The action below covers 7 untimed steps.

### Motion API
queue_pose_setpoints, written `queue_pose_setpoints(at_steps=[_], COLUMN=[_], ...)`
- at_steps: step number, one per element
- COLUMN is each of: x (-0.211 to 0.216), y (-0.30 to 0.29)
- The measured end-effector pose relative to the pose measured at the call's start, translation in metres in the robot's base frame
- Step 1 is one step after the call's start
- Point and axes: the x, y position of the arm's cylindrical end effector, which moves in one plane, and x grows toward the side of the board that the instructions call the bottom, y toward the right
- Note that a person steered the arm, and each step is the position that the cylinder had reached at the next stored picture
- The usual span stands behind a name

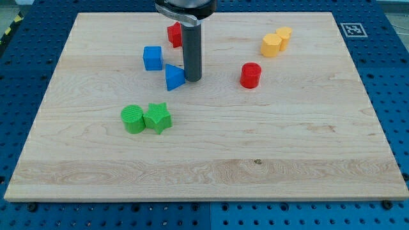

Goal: Move the blue triangle to the bottom of the blue cube

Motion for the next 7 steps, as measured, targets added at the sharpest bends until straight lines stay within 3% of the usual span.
queue_pose_setpoints(at_steps=[5, 6, 7], x=[0.004, 0.040, 0.025], y=[-0.019, -0.003, -0.026])
